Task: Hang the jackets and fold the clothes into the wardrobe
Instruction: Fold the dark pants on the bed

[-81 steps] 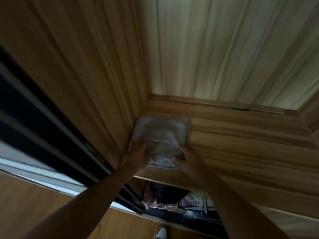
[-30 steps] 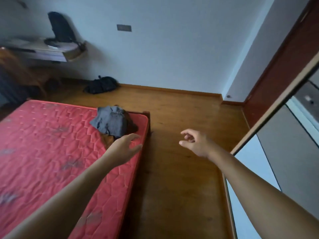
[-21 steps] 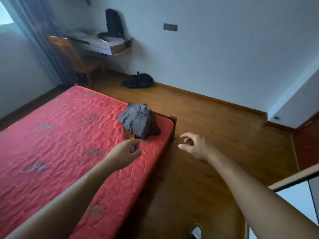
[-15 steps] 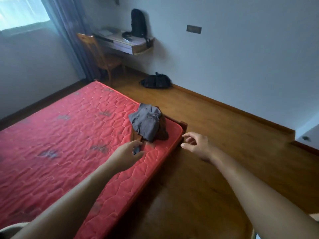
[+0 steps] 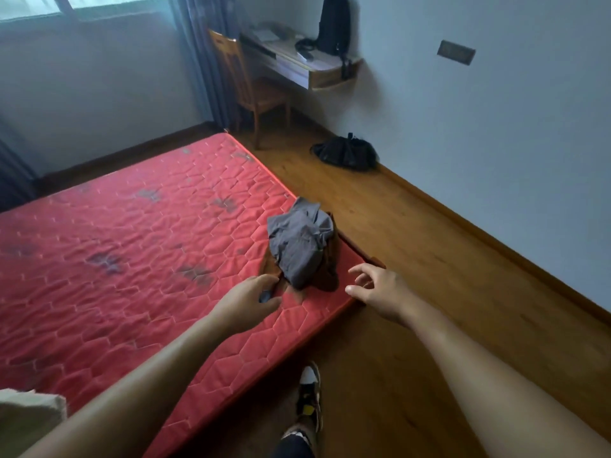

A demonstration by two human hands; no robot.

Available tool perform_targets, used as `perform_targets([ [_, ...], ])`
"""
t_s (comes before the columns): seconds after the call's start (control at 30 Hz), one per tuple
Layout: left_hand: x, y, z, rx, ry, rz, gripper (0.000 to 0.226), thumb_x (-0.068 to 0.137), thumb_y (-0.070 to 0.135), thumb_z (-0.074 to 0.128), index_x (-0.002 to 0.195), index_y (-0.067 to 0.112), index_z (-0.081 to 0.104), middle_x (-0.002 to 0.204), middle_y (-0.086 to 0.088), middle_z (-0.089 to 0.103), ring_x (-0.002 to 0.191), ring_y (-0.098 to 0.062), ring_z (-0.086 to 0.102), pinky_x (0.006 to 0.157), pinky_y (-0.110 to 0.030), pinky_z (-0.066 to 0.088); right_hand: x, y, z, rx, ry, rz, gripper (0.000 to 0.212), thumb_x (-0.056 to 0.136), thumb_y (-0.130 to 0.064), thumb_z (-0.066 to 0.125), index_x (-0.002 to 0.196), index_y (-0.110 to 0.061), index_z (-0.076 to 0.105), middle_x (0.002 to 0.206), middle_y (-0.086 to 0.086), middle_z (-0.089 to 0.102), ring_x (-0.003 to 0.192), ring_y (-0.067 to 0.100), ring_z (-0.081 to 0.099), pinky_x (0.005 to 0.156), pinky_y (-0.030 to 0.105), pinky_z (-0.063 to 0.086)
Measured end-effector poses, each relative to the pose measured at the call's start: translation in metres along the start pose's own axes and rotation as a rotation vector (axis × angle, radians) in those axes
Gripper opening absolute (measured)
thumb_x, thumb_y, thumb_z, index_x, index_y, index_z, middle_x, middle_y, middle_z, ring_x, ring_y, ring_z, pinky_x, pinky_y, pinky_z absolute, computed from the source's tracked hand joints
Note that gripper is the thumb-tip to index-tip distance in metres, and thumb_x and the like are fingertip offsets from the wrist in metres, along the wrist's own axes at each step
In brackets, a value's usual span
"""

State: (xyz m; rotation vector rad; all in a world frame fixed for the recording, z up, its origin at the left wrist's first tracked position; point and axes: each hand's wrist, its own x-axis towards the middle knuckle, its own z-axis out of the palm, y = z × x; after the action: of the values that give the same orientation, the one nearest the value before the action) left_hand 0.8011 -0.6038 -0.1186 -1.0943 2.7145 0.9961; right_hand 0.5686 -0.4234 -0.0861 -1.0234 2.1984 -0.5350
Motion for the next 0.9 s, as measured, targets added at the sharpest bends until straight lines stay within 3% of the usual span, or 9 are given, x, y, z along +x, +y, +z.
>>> perform_targets([
  [0.2,0.127,-0.006,-0.003,-0.044,-0.023,-0.061,0.051,0.09,0.038,0.066,0.136,0.018,0.058,0.133,-0.008,0.062,0.12,-0.025,0.06,0.098,-0.033,0.046,0.135,0.007,-0.03,-0.037,-0.057,0.008,0.048,0.092,-0.042,0.07,0.136,-0.03,0.058,0.12,-0.003,0.067,0.111,0.016,0.064,0.098,0.037,0.051],
  [0.3,0.193,-0.012,-0.014,-0.05,-0.045,-0.105,0.043,0.092,0.027,0.067,0.131,0.012,0.061,0.127,-0.013,0.065,0.119,-0.03,0.061,0.096,-0.036,0.047,0.199,0.007,-0.041,-0.06,-0.1,0.022,0.049,0.092,-0.04,0.07,0.138,-0.029,0.057,0.119,-0.003,0.067,0.111,0.017,0.063,0.097,0.036,0.051],
  [0.47,0.283,-0.039,-0.023,-0.053,-0.047,-0.171,0.052,0.087,0.031,0.064,0.137,0.018,0.057,0.129,-0.009,0.064,0.121,-0.027,0.059,0.099,-0.037,0.047,0.289,0.006,-0.053,-0.129,-0.185,0.021,0.053,0.092,-0.043,0.069,0.141,-0.031,0.053,0.119,-0.005,0.066,0.111,0.017,0.063,0.095,0.035,0.051],
  [0.57,0.319,-0.054,-0.012,-0.041,-0.075,-0.216,0.055,0.087,0.033,0.064,0.139,0.018,0.054,0.128,-0.008,0.064,0.119,-0.028,0.059,0.096,-0.038,0.048,0.334,0.01,-0.053,-0.177,-0.244,0.015,0.055,0.092,-0.044,0.067,0.143,-0.033,0.051,0.121,-0.005,0.065,0.112,0.017,0.062,0.094,0.035,0.05],
  [0.7,0.357,-0.086,0.021,-0.034,-0.116,-0.279,0.058,0.079,0.051,0.055,0.132,0.027,0.052,0.114,-0.004,0.066,0.105,-0.028,0.065,0.084,-0.037,0.051,0.392,0.015,-0.044,-0.228,-0.337,-0.026,0.058,0.092,-0.043,0.067,0.146,-0.032,0.049,0.125,-0.002,0.064,0.116,0.019,0.061,0.093,0.032,0.047],
  [0.9,0.392,-0.113,0.067,-0.066,-0.099,-0.382,0.046,0.081,0.043,0.06,0.123,0.025,0.053,0.113,-0.006,0.066,0.105,-0.028,0.064,0.084,-0.038,0.051,0.481,0.031,-0.025,-0.371,-0.464,-0.118,0.062,0.09,-0.041,0.068,0.147,-0.03,0.046,0.132,0.004,0.063,0.123,0.025,0.058,0.096,0.037,0.048],
])
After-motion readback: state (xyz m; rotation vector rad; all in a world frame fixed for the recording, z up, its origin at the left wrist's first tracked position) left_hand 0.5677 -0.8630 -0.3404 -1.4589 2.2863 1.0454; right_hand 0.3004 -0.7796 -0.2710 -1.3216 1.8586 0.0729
